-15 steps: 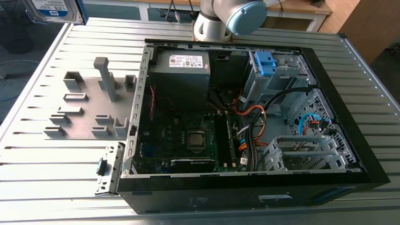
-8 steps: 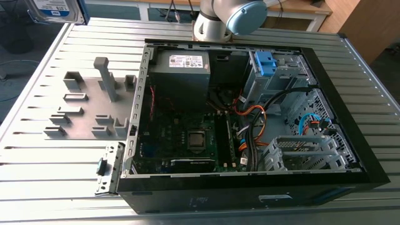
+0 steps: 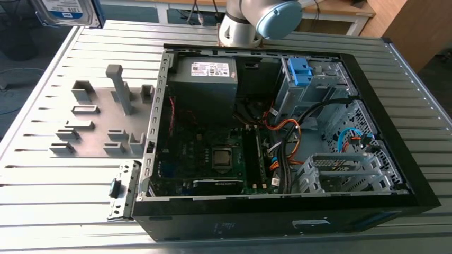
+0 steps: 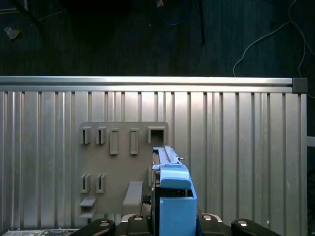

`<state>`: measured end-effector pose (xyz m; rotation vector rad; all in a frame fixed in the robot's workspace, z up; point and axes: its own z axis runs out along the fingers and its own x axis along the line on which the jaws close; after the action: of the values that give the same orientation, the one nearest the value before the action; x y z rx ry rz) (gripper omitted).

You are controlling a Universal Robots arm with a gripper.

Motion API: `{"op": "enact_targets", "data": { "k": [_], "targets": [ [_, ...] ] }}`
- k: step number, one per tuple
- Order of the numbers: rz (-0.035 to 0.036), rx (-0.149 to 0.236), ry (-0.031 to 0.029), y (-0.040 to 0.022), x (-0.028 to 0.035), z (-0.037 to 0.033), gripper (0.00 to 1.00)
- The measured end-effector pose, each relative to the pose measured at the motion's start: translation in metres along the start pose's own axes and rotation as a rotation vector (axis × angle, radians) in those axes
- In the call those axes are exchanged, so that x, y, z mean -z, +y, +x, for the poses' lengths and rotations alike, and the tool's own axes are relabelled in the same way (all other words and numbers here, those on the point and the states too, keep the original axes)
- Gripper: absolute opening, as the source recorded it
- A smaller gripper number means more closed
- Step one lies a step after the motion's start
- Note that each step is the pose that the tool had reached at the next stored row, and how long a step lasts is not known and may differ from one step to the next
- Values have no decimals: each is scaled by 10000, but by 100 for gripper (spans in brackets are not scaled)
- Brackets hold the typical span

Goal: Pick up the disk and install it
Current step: 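Pick up the disk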

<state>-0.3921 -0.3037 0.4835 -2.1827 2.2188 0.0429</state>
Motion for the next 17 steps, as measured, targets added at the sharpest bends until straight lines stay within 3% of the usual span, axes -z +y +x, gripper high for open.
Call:
{"op": "enact_targets", "data": {
  "k": [17],
  "targets": [
    [1, 0, 0, -161, -1, -3, 36]
  ]
}}
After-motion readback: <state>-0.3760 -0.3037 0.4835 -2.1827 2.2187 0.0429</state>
